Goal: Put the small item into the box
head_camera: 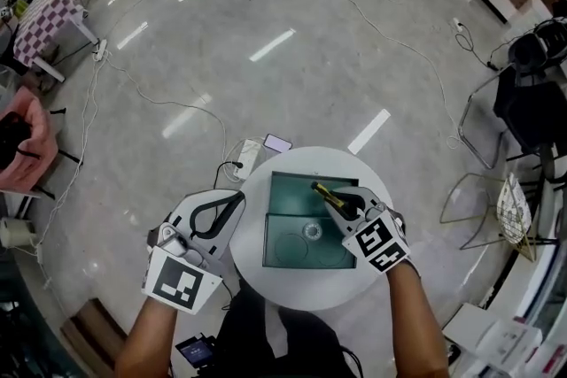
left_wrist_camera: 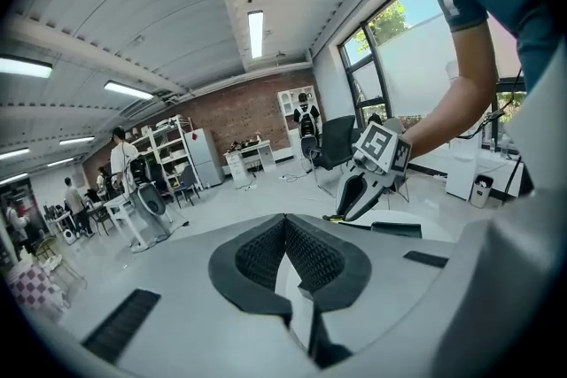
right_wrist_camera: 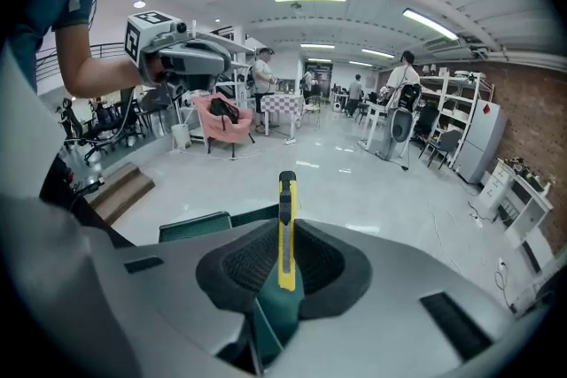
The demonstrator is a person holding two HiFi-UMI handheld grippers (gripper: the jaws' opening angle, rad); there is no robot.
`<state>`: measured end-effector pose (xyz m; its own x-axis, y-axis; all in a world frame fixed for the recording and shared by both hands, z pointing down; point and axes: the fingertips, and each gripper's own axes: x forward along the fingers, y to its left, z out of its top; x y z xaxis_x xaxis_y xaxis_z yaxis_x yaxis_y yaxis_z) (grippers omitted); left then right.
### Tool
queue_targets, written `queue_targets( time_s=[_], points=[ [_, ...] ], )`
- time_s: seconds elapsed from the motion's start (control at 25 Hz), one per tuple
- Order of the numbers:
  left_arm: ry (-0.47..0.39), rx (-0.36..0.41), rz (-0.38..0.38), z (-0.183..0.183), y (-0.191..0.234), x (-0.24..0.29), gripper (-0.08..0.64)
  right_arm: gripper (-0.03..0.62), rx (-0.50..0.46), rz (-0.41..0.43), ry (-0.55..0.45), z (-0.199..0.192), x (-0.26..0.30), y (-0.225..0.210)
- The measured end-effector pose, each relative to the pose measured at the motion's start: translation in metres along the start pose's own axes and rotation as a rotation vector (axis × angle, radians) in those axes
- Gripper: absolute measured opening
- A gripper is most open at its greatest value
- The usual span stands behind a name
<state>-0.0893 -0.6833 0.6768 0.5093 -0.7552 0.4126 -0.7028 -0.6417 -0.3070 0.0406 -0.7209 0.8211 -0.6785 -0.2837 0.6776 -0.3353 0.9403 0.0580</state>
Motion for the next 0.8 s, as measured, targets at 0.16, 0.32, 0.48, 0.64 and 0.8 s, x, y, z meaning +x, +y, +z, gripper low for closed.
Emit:
queue_targets(
  time_s=[0.16, 0.32, 0.48, 0.64, 0.8],
  points=[
    [0.003, -0.016, -0.012, -0.016, -0.001, 0.008, 0.018, 0.072, -0.006, 0.024, 0.052, -0.02, 0.022, 0.003],
    [0.011, -0.032, -0.019, -0.03, 0.0, 0.013, 0.018, 0.072, -0.006, 0.049, 0.099, -0.035, 0.039, 0.006],
    [0.015, -0.046, -0.025, -0.037, 0.0, 0.015, 0.018, 0.072, -0.017, 0.068, 0.144, -0.046, 0.052, 0.01],
    [0.015, -0.053, -0.029, -0.038, -0.001, 0.014, 0.018, 0.072, -0.038, 0.081, 0.196, -0.056, 0.059, 0.013],
    [0.013, -0.051, -0.026, -0.033, -0.005, 0.007, 0.018, 0.072, -0.05, 0.083, 0.225, -0.06, 0.058, 0.017]
  ],
)
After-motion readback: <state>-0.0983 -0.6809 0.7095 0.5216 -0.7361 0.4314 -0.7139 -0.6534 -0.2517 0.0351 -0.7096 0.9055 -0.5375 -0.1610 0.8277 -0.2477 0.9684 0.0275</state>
